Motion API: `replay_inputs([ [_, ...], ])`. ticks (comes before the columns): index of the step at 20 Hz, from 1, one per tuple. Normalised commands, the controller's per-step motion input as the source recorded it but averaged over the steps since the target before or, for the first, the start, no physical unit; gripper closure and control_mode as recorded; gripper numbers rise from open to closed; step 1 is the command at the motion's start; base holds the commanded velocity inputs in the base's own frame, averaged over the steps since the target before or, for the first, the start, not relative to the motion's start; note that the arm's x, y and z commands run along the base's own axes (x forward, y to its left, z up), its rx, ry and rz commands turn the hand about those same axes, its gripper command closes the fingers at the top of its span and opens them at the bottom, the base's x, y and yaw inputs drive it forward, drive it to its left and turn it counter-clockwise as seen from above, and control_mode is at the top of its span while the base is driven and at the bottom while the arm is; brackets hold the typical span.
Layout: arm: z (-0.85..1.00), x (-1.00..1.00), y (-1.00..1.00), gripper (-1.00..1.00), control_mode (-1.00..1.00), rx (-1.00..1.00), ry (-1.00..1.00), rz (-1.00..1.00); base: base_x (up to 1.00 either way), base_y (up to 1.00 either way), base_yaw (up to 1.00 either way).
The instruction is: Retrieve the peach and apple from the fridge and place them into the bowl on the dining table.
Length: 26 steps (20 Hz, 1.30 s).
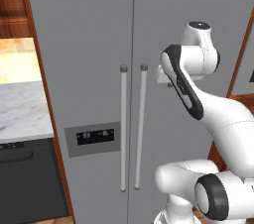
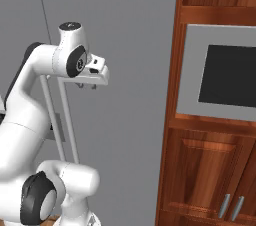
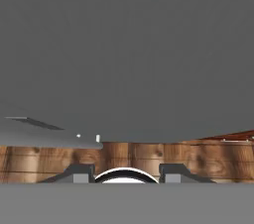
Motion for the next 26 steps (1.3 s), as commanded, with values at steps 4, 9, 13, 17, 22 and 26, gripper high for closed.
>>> replay_inputs([
  [4, -0.03, -0.43, 0.0, -1.0, -1.0, 0.0, -0.08, 0.0, 0.0, 0.0, 0.0],
  [9, -0.17, -0.77, 0.0, -1.0, -1.0, 0.0, -0.17, 0.0, 0.0, 0.0, 0.0],
  [13, -0.27, -0.59, 0.0, -1.0, -1.0, 0.0, -0.18, 0.0, 0.0, 0.0, 0.0],
  [17, -0.2, -0.33, 0.0, -1.0, -1.0, 0.0, -0.31, 0.01, 0.0, 0.0, 0.0],
  [22, -0.1, -0.23, 0.0, -1.0, -1.0, 0.0, -0.35, 0.0, 0.0, 0.0, 0.0],
  [26, -0.15, -0.13, 0.0, -1.0, -1.0, 0.0, -0.29, 0.0, 0.0, 0.0, 0.0],
])
